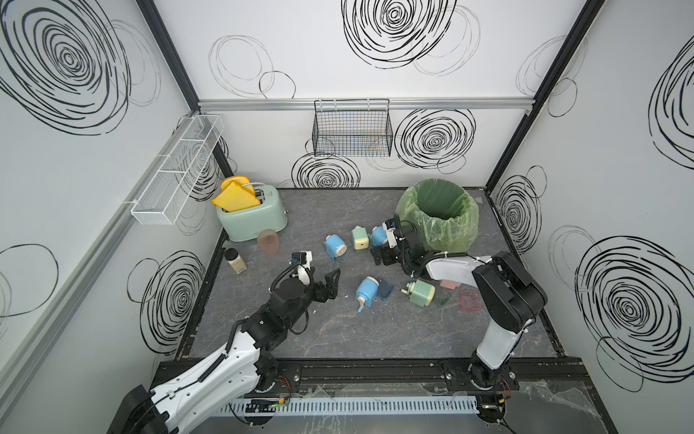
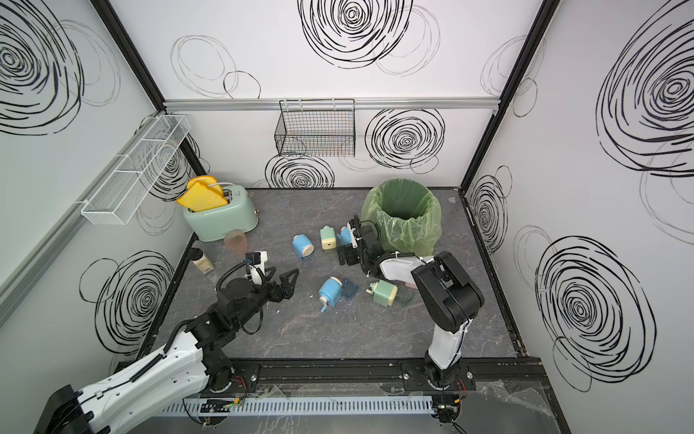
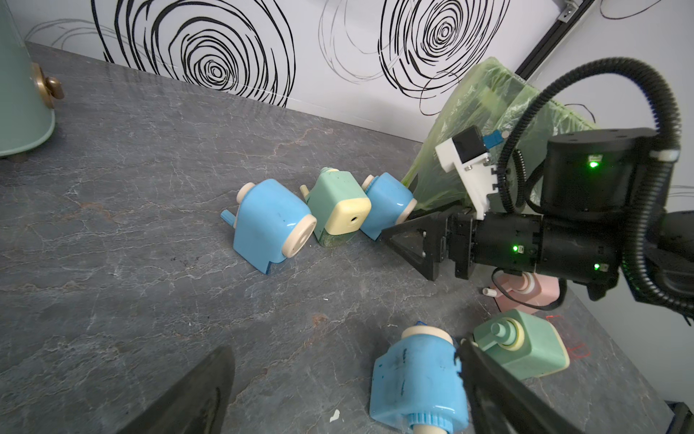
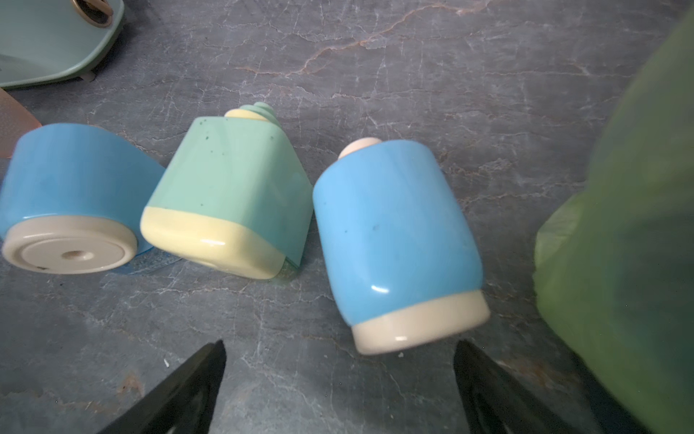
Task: Take out the pencil sharpener tray and clean the shavings
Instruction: Pick up the pencil sharpener from the center of the board.
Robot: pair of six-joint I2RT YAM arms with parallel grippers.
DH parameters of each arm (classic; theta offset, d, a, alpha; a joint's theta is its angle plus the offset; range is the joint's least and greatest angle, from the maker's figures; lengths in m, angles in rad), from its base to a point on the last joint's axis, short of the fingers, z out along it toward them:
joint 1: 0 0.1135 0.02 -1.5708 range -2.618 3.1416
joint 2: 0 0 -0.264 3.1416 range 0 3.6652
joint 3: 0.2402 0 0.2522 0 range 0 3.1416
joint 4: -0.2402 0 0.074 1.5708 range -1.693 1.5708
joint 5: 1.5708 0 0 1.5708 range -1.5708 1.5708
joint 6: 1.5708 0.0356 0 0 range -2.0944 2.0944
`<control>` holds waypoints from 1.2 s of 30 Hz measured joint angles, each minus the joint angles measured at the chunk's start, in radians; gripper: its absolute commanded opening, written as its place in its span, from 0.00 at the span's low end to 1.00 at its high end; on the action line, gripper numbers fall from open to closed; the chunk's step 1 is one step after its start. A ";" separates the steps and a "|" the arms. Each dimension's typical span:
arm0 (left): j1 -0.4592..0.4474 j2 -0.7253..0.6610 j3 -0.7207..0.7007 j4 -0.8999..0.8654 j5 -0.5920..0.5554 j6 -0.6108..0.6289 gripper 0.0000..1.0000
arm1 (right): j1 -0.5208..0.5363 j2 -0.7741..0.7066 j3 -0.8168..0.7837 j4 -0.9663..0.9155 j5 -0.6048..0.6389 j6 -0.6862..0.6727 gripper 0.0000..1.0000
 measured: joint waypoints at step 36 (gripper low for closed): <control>0.018 0.019 0.000 0.019 0.028 -0.004 0.97 | -0.039 0.094 0.065 0.024 -0.053 -0.084 0.40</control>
